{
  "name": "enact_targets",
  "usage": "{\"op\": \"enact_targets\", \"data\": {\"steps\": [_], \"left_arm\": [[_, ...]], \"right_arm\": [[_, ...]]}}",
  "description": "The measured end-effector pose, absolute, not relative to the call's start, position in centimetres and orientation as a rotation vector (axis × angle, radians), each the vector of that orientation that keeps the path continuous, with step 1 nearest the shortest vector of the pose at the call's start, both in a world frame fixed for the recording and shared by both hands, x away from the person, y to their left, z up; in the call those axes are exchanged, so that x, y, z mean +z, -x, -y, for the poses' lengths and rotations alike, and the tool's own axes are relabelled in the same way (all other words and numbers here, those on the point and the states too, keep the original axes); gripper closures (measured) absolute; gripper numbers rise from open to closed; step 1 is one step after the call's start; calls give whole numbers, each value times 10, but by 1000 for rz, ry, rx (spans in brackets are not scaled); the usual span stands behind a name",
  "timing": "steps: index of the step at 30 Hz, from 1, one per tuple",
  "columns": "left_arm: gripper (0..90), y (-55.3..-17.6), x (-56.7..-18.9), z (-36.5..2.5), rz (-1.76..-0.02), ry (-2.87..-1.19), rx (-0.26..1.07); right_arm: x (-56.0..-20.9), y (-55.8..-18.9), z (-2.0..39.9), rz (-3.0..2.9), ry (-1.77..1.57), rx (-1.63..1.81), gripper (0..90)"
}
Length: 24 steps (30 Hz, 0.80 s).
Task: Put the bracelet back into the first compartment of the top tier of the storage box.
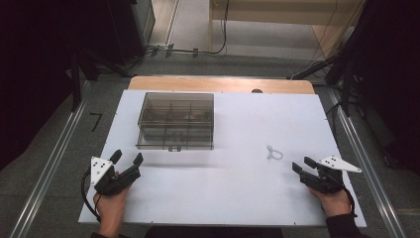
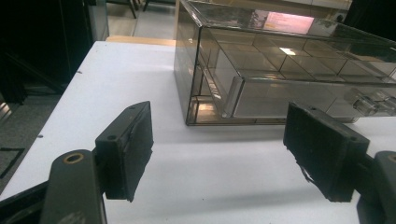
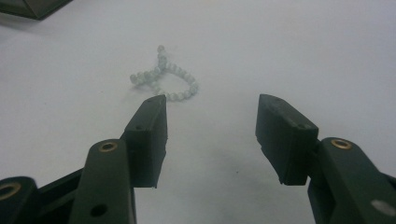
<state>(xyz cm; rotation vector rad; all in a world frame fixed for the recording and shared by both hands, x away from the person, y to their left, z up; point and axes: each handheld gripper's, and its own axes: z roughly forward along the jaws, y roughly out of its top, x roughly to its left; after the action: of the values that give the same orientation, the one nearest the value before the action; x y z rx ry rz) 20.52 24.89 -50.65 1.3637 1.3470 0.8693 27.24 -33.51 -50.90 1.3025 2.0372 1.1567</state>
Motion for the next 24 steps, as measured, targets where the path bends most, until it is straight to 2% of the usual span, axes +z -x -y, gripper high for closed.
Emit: {"op": "enact_targets", "data": {"steps": [24], "left_arm": [[245, -206, -507, -249, -1350, -1366, 864]], "right_arm": [[-510, -276, 328, -2058, -1280, 1154, 424]]}}
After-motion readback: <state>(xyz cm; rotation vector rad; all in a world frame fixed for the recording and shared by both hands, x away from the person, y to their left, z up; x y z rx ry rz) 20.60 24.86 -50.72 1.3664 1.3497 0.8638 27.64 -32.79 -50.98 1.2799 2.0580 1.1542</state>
